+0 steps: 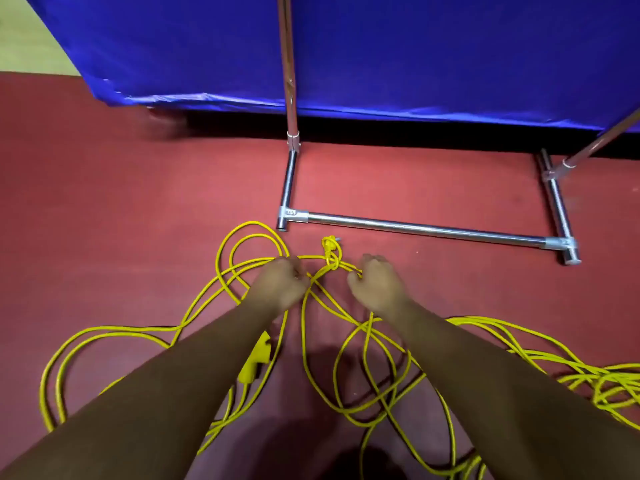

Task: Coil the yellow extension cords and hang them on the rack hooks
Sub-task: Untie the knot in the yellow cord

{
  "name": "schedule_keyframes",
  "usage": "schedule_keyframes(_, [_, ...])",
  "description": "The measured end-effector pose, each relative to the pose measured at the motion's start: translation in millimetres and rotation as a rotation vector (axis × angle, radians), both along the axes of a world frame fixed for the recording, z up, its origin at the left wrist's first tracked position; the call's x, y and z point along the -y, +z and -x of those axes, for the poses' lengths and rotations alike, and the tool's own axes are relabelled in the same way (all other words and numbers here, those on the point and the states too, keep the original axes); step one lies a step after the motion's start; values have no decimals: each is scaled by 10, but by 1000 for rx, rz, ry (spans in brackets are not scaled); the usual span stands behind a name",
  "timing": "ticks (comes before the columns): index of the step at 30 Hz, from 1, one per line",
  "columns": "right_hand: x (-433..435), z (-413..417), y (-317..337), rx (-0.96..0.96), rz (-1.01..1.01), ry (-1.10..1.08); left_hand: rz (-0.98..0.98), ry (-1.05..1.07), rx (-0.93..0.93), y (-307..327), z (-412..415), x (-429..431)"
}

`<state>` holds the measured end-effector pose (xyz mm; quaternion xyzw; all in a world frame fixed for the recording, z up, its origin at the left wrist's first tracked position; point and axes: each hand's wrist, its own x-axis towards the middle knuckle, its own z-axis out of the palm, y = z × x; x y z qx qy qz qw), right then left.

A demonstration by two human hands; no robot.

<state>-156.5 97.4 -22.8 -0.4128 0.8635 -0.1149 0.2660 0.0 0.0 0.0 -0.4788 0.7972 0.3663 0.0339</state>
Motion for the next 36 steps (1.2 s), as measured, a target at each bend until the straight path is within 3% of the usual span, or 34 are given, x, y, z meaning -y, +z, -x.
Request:
schedule_keyframes(6, [466, -69, -416, 69, 46, -140, -18, -54, 26, -544, 153, 63])
schedule_keyframes(12, [656, -70, -804, 191, 75, -479, 25, -153, -73, -920, -11, -28])
schedule_keyframes(17, [560, -72, -716, 556, 192, -634, -364, 120, -192, -795, -111, -121])
schedule_keyframes(20, [435, -89, -386, 740, 243, -633, -494, 234, -274, -505, -135, -121])
schedule_keyframes(24, [293, -88, 383, 986, 418, -643, -617, 227, -373, 146, -117, -107])
schedule_keyframes(29, [71, -191, 1667, 1018, 569, -518, -566, 348, -667, 1337, -1, -131])
schedule_keyframes(36, [-571, -609, 3235, 955, 733, -423, -393, 189, -983, 2868, -239, -560])
